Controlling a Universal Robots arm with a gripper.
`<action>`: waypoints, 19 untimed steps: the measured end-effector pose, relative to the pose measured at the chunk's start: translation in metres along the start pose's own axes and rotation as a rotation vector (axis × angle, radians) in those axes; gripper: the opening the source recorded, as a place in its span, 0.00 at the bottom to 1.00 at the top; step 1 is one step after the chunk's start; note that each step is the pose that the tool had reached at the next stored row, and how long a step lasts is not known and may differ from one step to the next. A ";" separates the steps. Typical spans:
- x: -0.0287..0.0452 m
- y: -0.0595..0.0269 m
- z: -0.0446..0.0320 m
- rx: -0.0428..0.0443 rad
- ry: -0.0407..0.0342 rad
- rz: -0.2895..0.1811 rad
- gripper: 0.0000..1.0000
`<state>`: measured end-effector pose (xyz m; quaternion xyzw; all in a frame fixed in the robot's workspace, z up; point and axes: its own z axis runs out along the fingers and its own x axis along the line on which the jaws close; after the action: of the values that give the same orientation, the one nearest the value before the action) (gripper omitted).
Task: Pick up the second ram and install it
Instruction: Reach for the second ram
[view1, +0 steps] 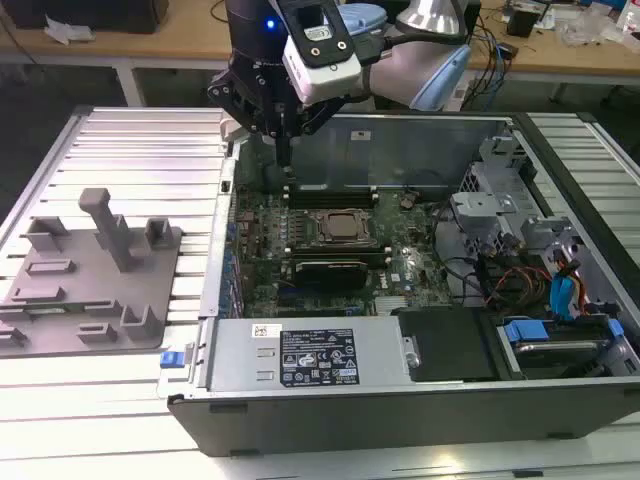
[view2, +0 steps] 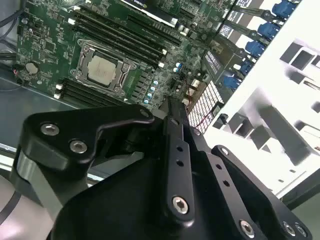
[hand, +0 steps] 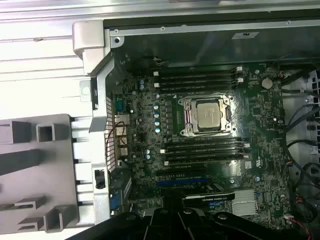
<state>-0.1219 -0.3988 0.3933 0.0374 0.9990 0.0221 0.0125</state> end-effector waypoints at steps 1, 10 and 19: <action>0.0000 0.0000 0.0000 0.0001 0.0000 0.000 0.08; 0.0016 -0.0001 0.0000 0.0000 0.0000 0.000 0.08; 0.0307 -0.0023 -0.0008 0.0001 -0.0001 0.000 0.08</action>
<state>-0.1526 -0.3989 0.3932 0.0374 0.9990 0.0221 0.0125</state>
